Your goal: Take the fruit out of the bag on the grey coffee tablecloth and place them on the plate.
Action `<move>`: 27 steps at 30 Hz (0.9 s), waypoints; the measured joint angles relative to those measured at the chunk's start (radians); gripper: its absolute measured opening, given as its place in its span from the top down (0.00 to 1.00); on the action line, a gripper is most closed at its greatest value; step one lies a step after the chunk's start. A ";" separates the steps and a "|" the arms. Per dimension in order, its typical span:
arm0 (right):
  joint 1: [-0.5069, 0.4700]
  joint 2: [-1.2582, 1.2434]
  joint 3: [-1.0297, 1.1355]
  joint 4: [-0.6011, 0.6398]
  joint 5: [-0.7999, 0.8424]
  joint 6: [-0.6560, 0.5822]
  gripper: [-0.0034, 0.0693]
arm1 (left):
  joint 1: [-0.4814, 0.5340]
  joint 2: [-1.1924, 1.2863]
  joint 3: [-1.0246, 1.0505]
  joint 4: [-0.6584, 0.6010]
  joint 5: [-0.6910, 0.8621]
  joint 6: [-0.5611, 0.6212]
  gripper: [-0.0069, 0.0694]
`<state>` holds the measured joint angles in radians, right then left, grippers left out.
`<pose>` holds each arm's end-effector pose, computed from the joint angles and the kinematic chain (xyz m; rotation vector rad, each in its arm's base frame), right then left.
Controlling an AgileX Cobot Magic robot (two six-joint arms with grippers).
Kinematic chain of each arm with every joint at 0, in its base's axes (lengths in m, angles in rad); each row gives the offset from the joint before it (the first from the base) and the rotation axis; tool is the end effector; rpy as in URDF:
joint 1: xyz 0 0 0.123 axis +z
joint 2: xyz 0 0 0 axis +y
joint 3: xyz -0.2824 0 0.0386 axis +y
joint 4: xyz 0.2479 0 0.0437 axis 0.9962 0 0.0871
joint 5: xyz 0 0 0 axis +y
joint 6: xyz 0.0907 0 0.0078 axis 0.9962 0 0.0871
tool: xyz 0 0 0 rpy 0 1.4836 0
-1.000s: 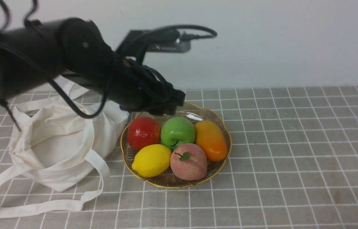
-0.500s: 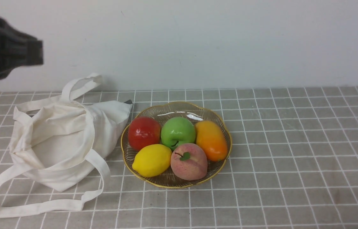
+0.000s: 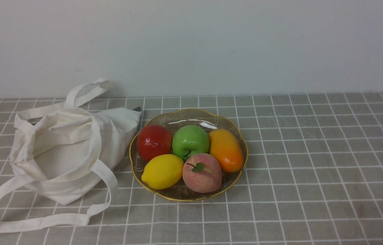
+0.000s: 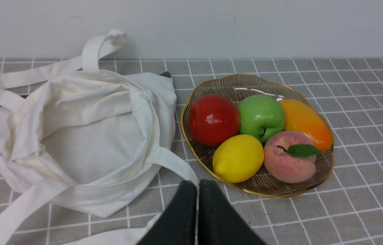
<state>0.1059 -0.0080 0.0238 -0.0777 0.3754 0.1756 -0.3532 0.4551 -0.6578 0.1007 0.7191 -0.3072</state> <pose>0.0527 0.0030 0.1718 0.0172 1.8752 0.1174 0.0771 -0.0220 0.3368 0.0796 2.0083 -0.3090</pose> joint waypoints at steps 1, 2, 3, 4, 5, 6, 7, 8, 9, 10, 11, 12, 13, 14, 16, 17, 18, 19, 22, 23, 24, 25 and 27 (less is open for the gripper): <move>0.000 0.000 0.000 0.000 0.000 0.000 0.97 | 0.000 -0.019 0.007 -0.001 0.002 -0.002 0.92; 0.000 0.000 0.000 0.000 0.000 0.000 0.97 | 0.000 -0.028 0.008 -0.001 0.006 -0.004 0.92; 0.000 0.000 0.000 0.000 0.000 0.000 0.97 | 0.000 -0.032 0.008 -0.001 0.010 -0.006 0.92; 0.000 0.000 0.000 0.000 0.000 0.000 0.97 | 0.000 -0.034 0.008 -0.001 0.012 -0.006 0.92; 0.000 0.000 0.000 0.000 0.000 0.000 0.97 | 0.000 -0.035 0.008 -0.001 0.014 -0.006 0.92; 0.000 0.000 0.000 0.000 0.000 0.000 0.97 | 0.000 -0.035 0.008 0.002 0.015 -0.006 0.92; 0.000 0.000 0.000 0.000 0.000 0.000 0.97 | 0.000 -0.035 0.008 0.008 0.015 -0.006 0.92; 0.000 0.000 0.000 0.000 0.000 0.000 0.97 | 0.000 -0.035 0.008 0.015 0.015 -0.006 0.92; 0.000 0.000 0.000 0.000 0.000 0.000 0.97 | 0.000 -0.035 0.008 0.020 0.015 -0.006 0.92; 0.000 0.000 0.000 0.000 0.000 0.000 0.97 | 0.000 -0.035 0.008 0.026 0.015 -0.004 0.92; 0.000 0.000 0.000 0.000 0.000 0.000 0.97 | 0.000 -0.035 0.008 0.030 0.015 -0.001 0.92; 0.000 0.000 0.000 0.000 0.000 0.000 0.97 | 0.000 -0.035 0.008 0.036 0.015 0.004 0.92; 0.000 0.000 0.000 0.000 0.000 0.000 0.97 | 0.000 -0.035 0.008 0.045 0.015 0.011 0.92; 0.000 0.000 0.000 0.000 0.000 0.000 0.97 | 0.000 -0.035 0.008 0.045 0.015 0.013 0.92; 0.000 0.000 0.000 0.000 0.000 0.000 0.97 | 0.000 -0.038 0.015 0.052 0.006 0.031 0.92; 0.000 0.000 0.000 0.000 0.000 0.000 0.97 | 0.000 -0.052 0.035 0.056 -0.015 0.055 0.92; 0.000 0.000 0.000 0.000 0.000 0.000 0.97 | 0.001 -0.058 0.042 0.057 -0.023 0.061 0.92; 0.000 0.000 0.000 0.000 0.000 0.000 0.97 | 0.010 -0.085 0.076 0.052 -0.058 0.089 0.92; 0.000 0.000 0.000 0.000 0.000 0.000 0.97 | 0.073 -0.177 0.184 0.012 -0.153 0.135 0.92; 0.000 0.000 0.000 0.000 0.000 0.000 0.97 | 0.098 -0.206 0.232 -0.001 -0.182 0.150 0.92; 0.000 0.000 0.000 0.000 0.000 0.000 0.97 | 0.126 -0.238 0.273 -0.016 -0.221 0.168 0.92; 0.000 0.000 0.000 0.000 0.000 0.000 0.97 | 0.162 -0.278 0.326 -0.032 -0.258 0.185 0.92; 0.000 0.000 0.000 0.000 0.000 0.000 0.97 | 0.225 -0.358 0.420 -0.051 -0.314 0.208 0.92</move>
<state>0.1059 -0.0080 0.0238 -0.0777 0.3754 0.1756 -0.1281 0.0968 -0.2376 0.0495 0.4050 -0.0992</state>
